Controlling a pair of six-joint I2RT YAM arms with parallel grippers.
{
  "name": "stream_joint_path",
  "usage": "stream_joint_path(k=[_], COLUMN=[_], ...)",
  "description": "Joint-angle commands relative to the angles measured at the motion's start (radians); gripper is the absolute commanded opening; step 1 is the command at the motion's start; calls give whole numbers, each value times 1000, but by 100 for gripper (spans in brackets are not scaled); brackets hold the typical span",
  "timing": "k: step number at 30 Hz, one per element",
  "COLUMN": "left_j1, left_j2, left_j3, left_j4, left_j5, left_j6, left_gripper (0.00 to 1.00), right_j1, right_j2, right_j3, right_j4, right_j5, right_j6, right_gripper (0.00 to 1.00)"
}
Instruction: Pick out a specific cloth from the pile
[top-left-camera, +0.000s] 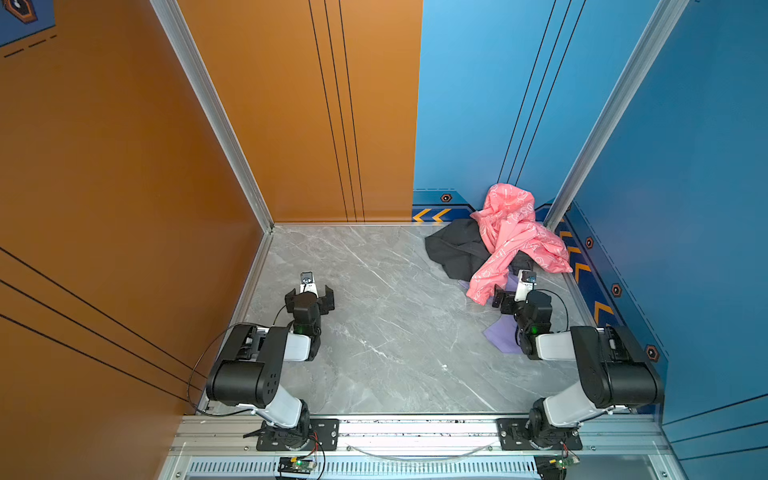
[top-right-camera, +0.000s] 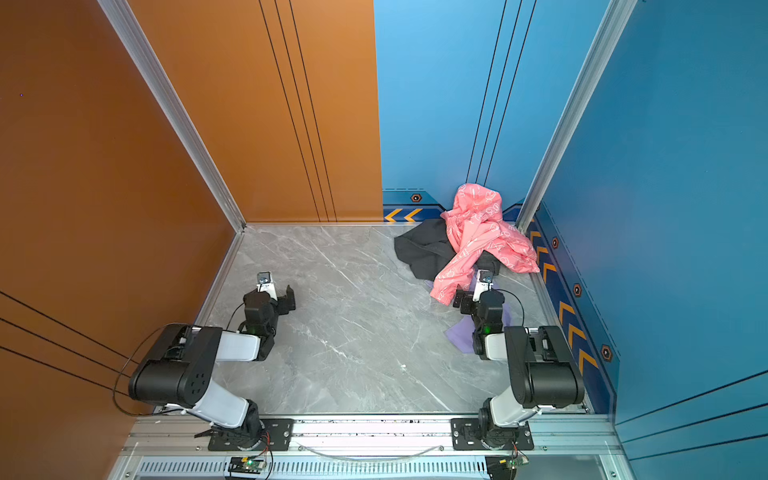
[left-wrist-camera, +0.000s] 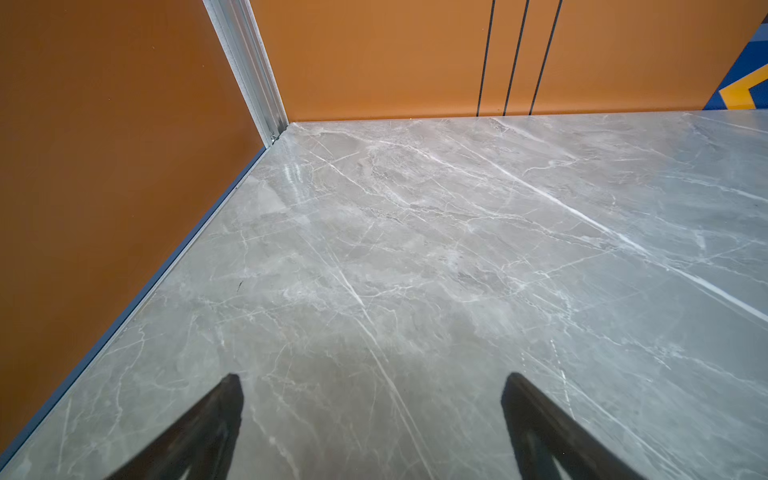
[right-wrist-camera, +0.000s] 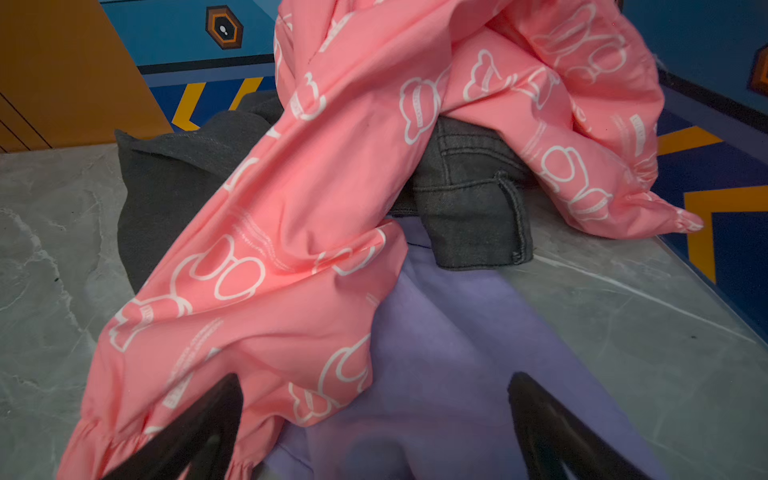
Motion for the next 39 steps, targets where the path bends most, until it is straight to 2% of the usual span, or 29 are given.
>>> stream_joint_path(k=[1,39], left_j1=[6,13], left_j2=[2,2], left_j3=[7,6], left_j4=[3,1], left_j5=[15,31], left_j6=[2,-1], left_gripper=[98,98], right_j1=[12,8], right_j2=[-6,-7], right_j3=[17,20], right_j4=[-18,-26], right_j5=[34,48], right_j6=[-19,-9], right_gripper=[100,100])
